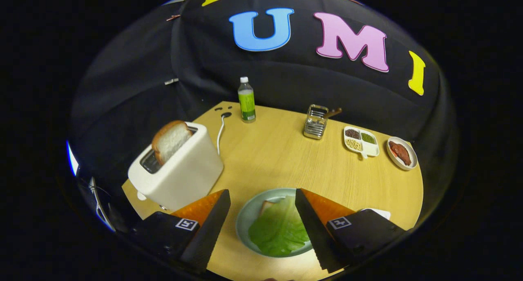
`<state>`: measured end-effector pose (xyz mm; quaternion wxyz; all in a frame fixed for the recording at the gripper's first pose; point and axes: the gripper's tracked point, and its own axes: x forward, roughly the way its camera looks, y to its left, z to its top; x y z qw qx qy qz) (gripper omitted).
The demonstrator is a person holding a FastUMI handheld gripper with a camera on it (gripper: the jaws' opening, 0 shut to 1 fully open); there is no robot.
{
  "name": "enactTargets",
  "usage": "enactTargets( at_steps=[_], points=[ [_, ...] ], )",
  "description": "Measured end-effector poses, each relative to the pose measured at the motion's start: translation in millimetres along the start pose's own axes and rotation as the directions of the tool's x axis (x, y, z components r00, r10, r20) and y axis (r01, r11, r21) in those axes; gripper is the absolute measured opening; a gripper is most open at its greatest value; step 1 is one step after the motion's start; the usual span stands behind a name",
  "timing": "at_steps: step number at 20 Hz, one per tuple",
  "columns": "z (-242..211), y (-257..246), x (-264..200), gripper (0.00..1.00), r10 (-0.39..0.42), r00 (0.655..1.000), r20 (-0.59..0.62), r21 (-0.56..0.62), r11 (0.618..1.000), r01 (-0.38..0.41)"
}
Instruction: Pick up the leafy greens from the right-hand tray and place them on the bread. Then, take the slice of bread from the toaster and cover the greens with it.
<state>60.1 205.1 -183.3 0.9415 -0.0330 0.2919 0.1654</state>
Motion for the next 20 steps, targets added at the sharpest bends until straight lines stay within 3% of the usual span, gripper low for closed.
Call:
enactTargets(
  at_steps=[6, 14, 17, 20],
  points=[
    [70.1, 56.3, -7.7, 1.00, 0.094, 0.991, 0.099, -0.044, 0.995, -0.090],
    [92.2, 143.0, 21.4, 1.00, 0.213, 0.972, 0.096, -0.128, 0.971, -0.200],
    [89.0, 162.1, 42.6, 1.00, 0.224, 0.972, 0.070, -0.149, 0.966, -0.211],
    [74.2, 164.8, 72.4, 0.99, 0.167, 0.985, 0.049, -0.155, 0.975, -0.158]
  ],
)
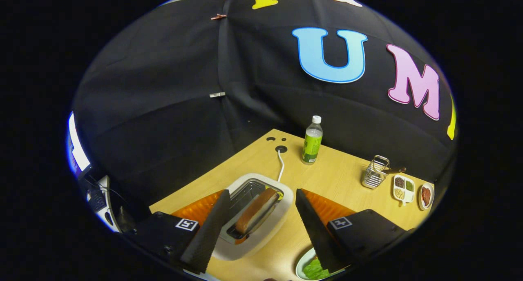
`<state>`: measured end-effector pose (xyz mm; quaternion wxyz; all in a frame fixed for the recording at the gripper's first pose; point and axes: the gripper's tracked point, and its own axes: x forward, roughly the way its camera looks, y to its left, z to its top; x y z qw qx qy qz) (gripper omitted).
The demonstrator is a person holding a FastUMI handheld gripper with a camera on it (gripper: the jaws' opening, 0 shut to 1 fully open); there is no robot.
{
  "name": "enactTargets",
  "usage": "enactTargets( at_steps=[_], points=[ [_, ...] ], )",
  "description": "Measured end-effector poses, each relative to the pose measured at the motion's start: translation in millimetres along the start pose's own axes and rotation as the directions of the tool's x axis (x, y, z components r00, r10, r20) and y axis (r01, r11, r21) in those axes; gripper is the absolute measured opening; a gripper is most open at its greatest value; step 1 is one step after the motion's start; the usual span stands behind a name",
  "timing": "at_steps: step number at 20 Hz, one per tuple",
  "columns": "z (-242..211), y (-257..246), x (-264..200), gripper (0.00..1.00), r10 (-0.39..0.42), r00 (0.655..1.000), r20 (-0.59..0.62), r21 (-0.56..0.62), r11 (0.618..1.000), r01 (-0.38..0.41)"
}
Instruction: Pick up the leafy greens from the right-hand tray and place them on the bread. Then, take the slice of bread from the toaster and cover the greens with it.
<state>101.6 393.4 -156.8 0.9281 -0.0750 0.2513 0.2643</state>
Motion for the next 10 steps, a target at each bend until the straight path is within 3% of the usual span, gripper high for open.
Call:
enactTargets(
  at_steps=[6, 8, 10],
  points=[
    [-25.6, 9.6, 34.1, 1.00, -0.037, 0.998, -0.054, -0.057, 0.998, 0.034],
    [-39.9, 5.7, 40.4, 0.96, -0.072, 0.993, -0.097, -0.044, 0.997, 0.068],
    [-29.7, 6.5, 41.4, 0.89, -0.082, 0.995, -0.060, -0.034, 0.996, 0.080]
  ],
)
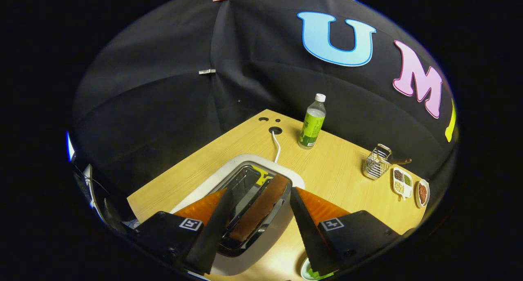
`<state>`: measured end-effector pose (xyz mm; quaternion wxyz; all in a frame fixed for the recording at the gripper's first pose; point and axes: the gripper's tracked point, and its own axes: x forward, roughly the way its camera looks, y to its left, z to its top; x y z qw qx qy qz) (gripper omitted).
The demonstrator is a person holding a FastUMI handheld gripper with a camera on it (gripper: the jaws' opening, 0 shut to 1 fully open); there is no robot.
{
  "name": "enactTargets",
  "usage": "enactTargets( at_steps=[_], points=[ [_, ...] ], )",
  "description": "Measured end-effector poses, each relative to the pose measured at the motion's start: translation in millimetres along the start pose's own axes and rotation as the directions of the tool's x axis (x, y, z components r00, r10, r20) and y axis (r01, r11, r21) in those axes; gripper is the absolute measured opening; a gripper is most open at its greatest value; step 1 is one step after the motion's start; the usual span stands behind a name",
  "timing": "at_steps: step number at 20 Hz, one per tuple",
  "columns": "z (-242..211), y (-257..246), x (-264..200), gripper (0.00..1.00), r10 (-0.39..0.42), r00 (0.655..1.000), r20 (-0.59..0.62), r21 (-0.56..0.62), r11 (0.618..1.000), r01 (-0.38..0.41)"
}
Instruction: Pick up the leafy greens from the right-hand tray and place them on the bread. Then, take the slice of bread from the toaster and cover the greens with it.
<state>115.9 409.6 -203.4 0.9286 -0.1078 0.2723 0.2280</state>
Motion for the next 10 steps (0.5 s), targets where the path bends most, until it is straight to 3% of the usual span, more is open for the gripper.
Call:
enactTargets(
  at_steps=[2, 7, 10],
  points=[
    [-1.0, 1.9, 1.5, 0.77, 0.001, 1.000, -0.011, 0.011, 1.000, -0.001],
    [-8.4, 1.4, 1.1, 0.31, 0.023, 0.998, -0.058, 0.067, 0.998, -0.020],
    [-9.4, 3.3, -2.8, 0.21, 0.051, 0.996, -0.080, 0.207, 0.978, -0.033]
  ],
)
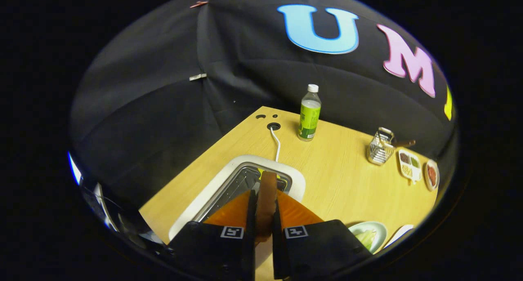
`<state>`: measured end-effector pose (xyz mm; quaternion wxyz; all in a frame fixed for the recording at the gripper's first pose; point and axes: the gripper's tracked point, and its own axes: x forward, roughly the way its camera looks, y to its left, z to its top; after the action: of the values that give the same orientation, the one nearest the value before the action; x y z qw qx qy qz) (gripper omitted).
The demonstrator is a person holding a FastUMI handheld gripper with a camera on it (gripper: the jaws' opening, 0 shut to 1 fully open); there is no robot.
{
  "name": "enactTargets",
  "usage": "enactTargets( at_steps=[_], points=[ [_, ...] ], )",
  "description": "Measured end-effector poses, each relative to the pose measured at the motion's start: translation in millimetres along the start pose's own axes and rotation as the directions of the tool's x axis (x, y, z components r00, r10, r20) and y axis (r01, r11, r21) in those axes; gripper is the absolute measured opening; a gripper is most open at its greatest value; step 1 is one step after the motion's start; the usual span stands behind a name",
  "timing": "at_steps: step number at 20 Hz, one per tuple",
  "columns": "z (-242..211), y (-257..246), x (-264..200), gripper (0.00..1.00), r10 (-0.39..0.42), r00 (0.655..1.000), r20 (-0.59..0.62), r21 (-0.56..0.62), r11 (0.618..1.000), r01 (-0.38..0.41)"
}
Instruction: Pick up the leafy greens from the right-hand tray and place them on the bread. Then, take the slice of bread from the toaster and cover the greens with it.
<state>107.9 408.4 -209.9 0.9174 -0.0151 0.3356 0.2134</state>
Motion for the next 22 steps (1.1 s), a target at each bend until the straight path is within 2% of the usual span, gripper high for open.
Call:
enactTargets(
  at_steps=[1, 6, 10, 14, 17, 22],
  points=[
    [1.3, 0.3, -2.4, 0.18, 0.013, 1.000, -0.005, 0.007, 1.000, -0.013],
    [10.3, 4.0, -14.6, 0.13, 0.083, 0.997, 0.001, 0.003, 0.997, -0.083],
    [36.0, 2.2, -39.6, 0.12, 0.120, 0.991, 0.061, -0.005, 0.993, -0.120],
    [64.1, -10.1, -66.7, 0.12, 0.135, 0.983, 0.122, 0.056, 0.988, -0.143],
    [74.5, -34.5, -83.9, 0.12, 0.115, 0.982, 0.151, 0.085, 0.988, -0.128],
    [62.2, -92.5, -96.5, 0.12, 0.033, 0.989, 0.146, 0.135, 0.989, -0.053]
  ],
)
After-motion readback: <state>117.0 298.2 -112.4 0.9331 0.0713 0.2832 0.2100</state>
